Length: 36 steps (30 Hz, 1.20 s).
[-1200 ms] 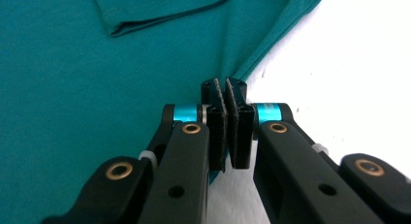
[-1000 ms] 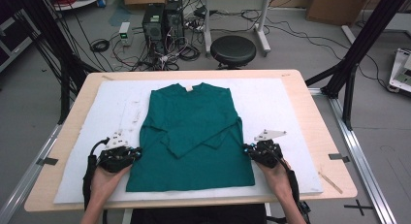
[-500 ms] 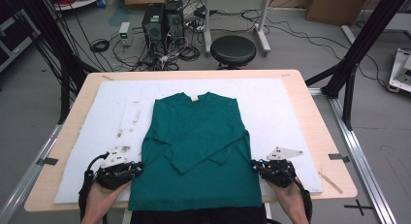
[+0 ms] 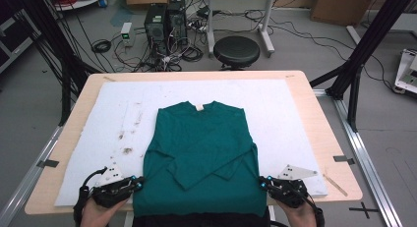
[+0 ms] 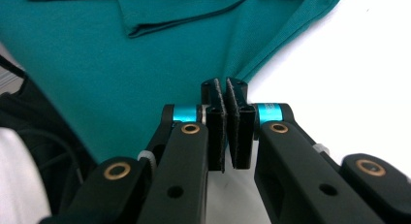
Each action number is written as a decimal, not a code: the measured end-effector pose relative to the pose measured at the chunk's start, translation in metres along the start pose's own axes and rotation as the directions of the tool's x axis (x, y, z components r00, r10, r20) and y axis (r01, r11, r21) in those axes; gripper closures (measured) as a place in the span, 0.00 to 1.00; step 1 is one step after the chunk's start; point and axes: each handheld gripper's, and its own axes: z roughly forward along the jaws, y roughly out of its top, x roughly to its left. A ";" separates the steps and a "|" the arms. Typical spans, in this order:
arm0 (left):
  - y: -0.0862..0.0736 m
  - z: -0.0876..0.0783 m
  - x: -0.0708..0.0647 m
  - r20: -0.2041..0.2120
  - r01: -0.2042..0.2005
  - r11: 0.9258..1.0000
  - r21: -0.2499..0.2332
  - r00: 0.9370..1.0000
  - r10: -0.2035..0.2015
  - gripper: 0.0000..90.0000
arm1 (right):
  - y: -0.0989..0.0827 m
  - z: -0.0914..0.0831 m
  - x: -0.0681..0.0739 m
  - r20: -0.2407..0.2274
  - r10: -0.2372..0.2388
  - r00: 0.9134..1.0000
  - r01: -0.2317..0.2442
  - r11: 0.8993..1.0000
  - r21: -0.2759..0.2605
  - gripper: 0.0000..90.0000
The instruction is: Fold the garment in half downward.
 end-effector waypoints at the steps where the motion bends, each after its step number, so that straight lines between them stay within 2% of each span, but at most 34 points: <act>1: 0.000 -0.001 -0.001 0.007 0.005 1.000 0.001 1.000 -0.005 0.96 | -0.001 -0.001 0.001 -0.001 -0.003 1.000 0.003 1.000 -0.001 0.98; 5: -0.002 -0.003 -0.003 0.028 -0.002 1.000 0.010 1.000 0.002 0.96 | -0.005 -0.005 0.004 -0.005 -0.002 1.000 0.002 1.000 0.001 0.98; 13: -0.002 -0.005 -0.003 0.063 0.006 1.000 0.025 0.998 -0.007 0.96 | -0.011 -0.011 0.005 -0.024 0.032 0.999 -0.032 0.999 -0.002 0.97; 15: -0.002 -0.005 -0.002 0.064 0.006 1.000 0.025 0.998 -0.007 0.95 | -0.012 -0.011 0.005 -0.026 0.029 0.999 -0.029 1.000 -0.002 0.92; 18: -0.001 -0.007 0.001 0.048 0.026 1.000 0.008 0.998 -0.026 0.81 | -0.009 -0.011 0.001 -0.032 0.039 0.999 -0.039 0.999 -0.002 0.77; 19: 0.001 -0.009 0.003 0.037 0.034 0.999 -0.002 0.999 -0.034 0.76 | -0.008 -0.011 0.001 -0.021 0.040 0.999 -0.041 0.999 -0.007 0.67; 21: 0.004 -0.011 0.008 0.009 0.058 0.998 -0.020 0.998 -0.058 0.63 | -0.004 -0.011 -0.001 -0.012 0.045 0.999 -0.045 0.999 -0.015 0.58; 23: 0.009 -0.014 0.013 -0.002 0.066 0.997 -0.049 0.998 -0.066 0.54 | 0.002 -0.009 -0.004 0.022 0.053 0.998 -0.052 0.998 -0.032 0.40; 26: 0.017 -0.017 0.020 -0.013 0.073 0.994 -0.086 0.997 -0.074 0.47 | 0.010 -0.007 -0.010 0.048 0.053 0.997 -0.050 0.997 -0.056 0.35; 31: 0.034 -0.016 0.035 -0.036 0.089 0.987 -0.136 0.995 -0.095 0.39 | 0.032 0.000 -0.021 0.092 0.051 0.994 -0.043 0.995 -0.089 0.33; 36: 0.055 -0.007 0.053 -0.041 0.091 0.985 -0.145 0.994 -0.098 0.33 | 0.053 0.010 -0.031 0.091 0.035 0.995 -0.027 0.996 -0.085 0.32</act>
